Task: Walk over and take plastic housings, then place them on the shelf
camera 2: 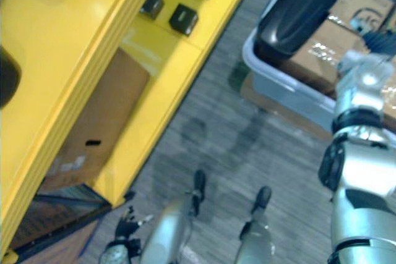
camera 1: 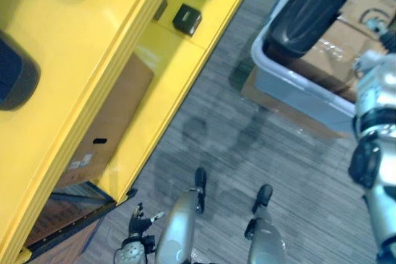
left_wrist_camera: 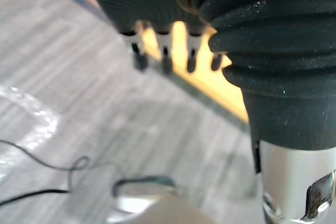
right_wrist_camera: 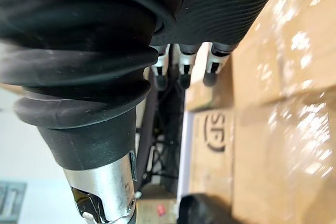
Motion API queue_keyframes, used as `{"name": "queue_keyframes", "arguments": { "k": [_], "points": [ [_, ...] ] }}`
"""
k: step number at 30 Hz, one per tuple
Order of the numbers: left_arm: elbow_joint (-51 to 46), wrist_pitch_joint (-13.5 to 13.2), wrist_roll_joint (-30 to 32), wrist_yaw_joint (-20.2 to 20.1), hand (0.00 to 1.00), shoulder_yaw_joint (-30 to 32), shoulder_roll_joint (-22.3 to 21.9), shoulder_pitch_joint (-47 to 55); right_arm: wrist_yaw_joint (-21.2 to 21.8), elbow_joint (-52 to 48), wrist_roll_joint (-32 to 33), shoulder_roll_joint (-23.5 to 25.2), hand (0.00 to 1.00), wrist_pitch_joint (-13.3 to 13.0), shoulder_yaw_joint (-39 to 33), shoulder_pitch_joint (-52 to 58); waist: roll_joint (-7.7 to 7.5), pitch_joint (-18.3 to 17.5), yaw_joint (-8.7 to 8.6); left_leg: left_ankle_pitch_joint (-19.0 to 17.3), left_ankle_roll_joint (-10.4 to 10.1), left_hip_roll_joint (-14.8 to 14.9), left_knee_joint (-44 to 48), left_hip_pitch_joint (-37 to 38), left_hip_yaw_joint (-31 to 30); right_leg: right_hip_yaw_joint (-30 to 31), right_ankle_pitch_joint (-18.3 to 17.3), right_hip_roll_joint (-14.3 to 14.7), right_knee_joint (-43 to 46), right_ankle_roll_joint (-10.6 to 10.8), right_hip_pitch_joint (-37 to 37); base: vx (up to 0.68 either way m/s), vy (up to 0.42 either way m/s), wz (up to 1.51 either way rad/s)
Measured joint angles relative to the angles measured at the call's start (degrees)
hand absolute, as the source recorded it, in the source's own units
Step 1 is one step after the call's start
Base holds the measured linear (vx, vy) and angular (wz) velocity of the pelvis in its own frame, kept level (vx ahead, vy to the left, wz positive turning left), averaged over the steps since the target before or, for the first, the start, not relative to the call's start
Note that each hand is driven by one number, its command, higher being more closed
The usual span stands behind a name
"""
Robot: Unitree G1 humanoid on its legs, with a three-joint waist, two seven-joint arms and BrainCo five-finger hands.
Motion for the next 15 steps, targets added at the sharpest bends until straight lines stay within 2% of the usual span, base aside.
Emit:
{"name": "queue_keyframes", "arguments": {
  "k": [2,6,7,15],
  "points": [
    [-0.7,0.0,0.0,-0.1,0.00,-1.3,0.3,0.0,0.1,1.8,0.0,-2.4,0.00,0.9,2.8,-2.8,0.00,0.6,1.23,0.8,0.2,-0.4,-0.6,-1.6,-0.4,-0.8,0.4,-0.2,-0.1,0.0,-1.5,-0.05,0.013,0.17],
    [-1.6,-0.1,0.0,-0.1,0.00,-1.7,0.4,-0.1,0.2,3.1,-0.3,-4.0,0.00,2.1,7.3,-5.7,0.15,1.6,1.77,2.0,0.1,-0.9,-1.9,-2.7,-1.8,-1.4,0.7,-0.2,-0.3,-0.1,-2.3,-0.04,0.001,0.19],
    [-1.7,0.0,-0.1,-0.1,0.00,-2.1,0.5,-0.3,0.2,3.2,-0.5,-4.4,0.00,2.2,8.3,-6.4,0.15,1.6,2.45,2.2,0.0,-0.9,-2.1,-3.1,-1.8,-1.4,0.7,-0.1,-0.3,-0.1,-2.8,-0.04,-0.012,0.07],
    [-1.2,-0.2,-1.9,0.0,0.00,-4.1,1.3,-1.6,0.2,2.2,-0.5,-5.1,0.00,1.8,15.8,-11.2,0.12,1.6,3.21,3.8,-0.3,-0.9,-4.1,-4.7,-2.6,-1.6,1.5,0.2,-0.8,-0.6,-4.7,-0.05,-0.012,0.04]
  ]
}}
